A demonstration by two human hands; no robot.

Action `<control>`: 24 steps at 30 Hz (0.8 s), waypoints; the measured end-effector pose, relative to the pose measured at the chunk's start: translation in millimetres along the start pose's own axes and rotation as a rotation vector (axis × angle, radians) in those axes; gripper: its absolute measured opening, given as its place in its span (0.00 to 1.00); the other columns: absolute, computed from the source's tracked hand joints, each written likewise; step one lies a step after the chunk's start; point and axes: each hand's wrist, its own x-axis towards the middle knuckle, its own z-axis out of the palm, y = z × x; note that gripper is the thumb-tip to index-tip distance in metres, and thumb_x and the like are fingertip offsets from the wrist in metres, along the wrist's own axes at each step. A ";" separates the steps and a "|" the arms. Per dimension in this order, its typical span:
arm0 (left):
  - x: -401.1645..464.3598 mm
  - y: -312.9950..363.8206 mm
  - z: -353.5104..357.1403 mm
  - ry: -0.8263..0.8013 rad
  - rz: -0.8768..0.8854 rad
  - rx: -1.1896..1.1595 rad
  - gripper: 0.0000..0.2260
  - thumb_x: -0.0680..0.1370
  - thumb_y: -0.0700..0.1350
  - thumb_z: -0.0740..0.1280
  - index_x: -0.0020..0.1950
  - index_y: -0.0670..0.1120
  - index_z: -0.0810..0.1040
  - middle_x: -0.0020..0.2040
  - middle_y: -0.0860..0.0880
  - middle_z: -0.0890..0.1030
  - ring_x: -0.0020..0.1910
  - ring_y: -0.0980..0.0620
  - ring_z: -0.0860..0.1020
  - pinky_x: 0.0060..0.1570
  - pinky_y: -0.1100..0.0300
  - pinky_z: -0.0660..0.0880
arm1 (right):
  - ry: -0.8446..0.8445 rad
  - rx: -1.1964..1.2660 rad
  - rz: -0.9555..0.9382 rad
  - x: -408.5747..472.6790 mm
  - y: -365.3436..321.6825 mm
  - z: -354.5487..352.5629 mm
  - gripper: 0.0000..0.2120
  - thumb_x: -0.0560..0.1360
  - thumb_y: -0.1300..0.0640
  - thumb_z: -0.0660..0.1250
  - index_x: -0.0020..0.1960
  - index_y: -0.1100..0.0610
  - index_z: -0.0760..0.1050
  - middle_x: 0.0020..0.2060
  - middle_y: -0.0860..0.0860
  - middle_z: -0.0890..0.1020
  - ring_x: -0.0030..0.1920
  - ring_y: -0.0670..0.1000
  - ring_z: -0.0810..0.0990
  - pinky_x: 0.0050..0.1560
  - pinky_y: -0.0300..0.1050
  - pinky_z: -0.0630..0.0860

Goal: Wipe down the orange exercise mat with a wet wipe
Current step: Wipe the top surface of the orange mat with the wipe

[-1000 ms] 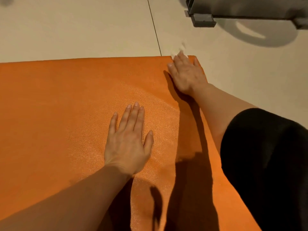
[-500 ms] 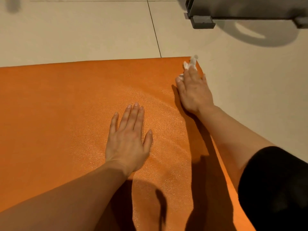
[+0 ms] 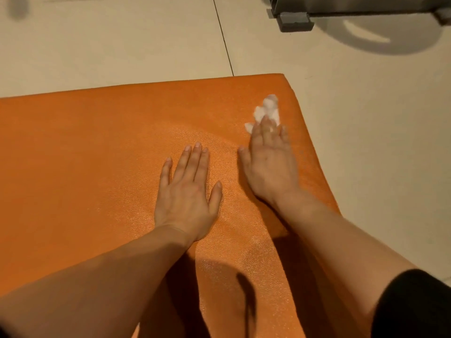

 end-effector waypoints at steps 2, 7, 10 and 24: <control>0.4 0.5 0.2 -0.004 -0.002 0.001 0.32 0.78 0.60 0.40 0.80 0.48 0.48 0.80 0.50 0.47 0.78 0.53 0.44 0.76 0.48 0.43 | 0.016 0.029 -0.182 -25.4 -14.6 3.8 0.31 0.82 0.45 0.43 0.77 0.65 0.54 0.77 0.62 0.55 0.78 0.58 0.52 0.78 0.53 0.44; 0.6 -1.1 0.4 -0.014 -0.001 0.037 0.32 0.78 0.61 0.39 0.80 0.48 0.45 0.80 0.50 0.46 0.78 0.53 0.43 0.76 0.48 0.41 | 0.031 -0.014 -0.044 -24.3 41.5 -3.5 0.32 0.81 0.43 0.41 0.78 0.61 0.53 0.78 0.59 0.54 0.78 0.55 0.51 0.77 0.50 0.41; 0.1 -1.3 0.7 -0.005 0.000 0.037 0.32 0.78 0.61 0.39 0.80 0.48 0.46 0.80 0.50 0.46 0.78 0.53 0.44 0.76 0.48 0.42 | 0.010 0.011 0.104 -25.5 31.6 -2.4 0.34 0.81 0.43 0.39 0.78 0.64 0.51 0.78 0.61 0.51 0.78 0.57 0.49 0.77 0.50 0.39; 1.5 -1.8 2.6 -0.030 -0.001 0.057 0.30 0.80 0.59 0.39 0.80 0.48 0.43 0.80 0.50 0.44 0.78 0.52 0.42 0.76 0.47 0.42 | -0.052 0.113 -0.011 -76.3 4.4 -3.3 0.37 0.78 0.41 0.35 0.79 0.62 0.50 0.78 0.60 0.49 0.78 0.56 0.45 0.77 0.49 0.38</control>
